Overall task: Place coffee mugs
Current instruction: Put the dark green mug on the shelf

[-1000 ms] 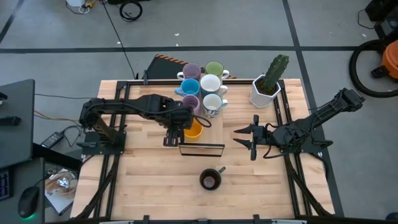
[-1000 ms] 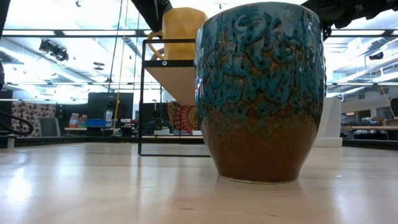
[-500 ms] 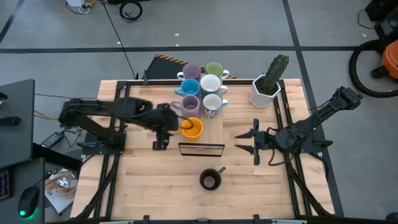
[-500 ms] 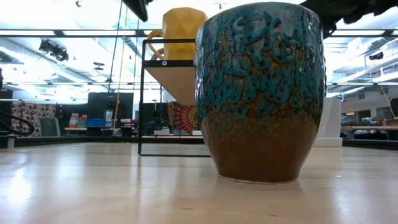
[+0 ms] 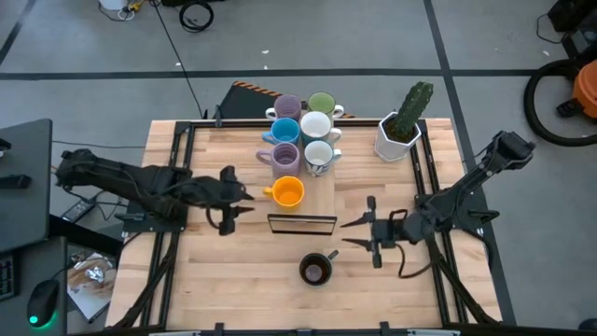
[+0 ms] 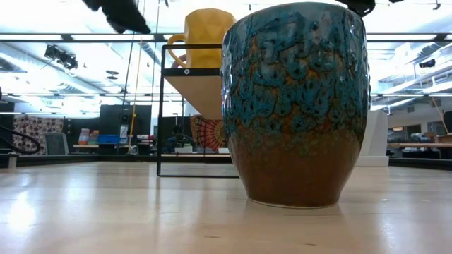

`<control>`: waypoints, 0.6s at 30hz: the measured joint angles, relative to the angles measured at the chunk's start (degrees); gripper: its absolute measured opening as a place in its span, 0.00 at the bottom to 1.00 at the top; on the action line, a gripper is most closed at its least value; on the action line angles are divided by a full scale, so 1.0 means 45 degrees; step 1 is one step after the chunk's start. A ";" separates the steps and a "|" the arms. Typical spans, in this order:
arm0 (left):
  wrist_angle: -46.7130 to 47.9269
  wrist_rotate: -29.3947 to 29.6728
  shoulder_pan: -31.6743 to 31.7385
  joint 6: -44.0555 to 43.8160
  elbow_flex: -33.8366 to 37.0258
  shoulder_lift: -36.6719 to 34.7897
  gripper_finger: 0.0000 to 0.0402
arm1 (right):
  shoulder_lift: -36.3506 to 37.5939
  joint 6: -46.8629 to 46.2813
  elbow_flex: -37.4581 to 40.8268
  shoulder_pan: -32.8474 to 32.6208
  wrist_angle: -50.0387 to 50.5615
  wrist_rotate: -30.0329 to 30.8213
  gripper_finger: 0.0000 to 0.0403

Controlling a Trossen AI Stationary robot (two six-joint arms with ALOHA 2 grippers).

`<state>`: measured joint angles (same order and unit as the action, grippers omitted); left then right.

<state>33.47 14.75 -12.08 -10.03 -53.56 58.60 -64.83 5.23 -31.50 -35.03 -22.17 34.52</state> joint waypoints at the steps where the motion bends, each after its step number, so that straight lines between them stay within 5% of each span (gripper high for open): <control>1: -0.0611 0.0026 -0.0072 -0.0001 0.0525 -0.0218 0.35 | -0.0249 0.0053 -0.0220 0.0000 0.0160 -0.0036 0.40; 12: -0.5586 0.0805 -0.0623 0.0153 0.4458 -0.1330 0.35 | -0.2663 -0.2118 -0.4238 0.0509 0.5947 -0.1958 0.40; 18: -0.5987 0.0811 -0.0786 0.0139 0.5367 -0.1371 0.35 | -0.4029 -0.3012 -0.6043 0.0643 0.8140 -0.2706 0.40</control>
<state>6.53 18.40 -15.62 -9.40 -29.40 52.43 -82.96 -8.33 -58.69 -32.13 14.46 22.34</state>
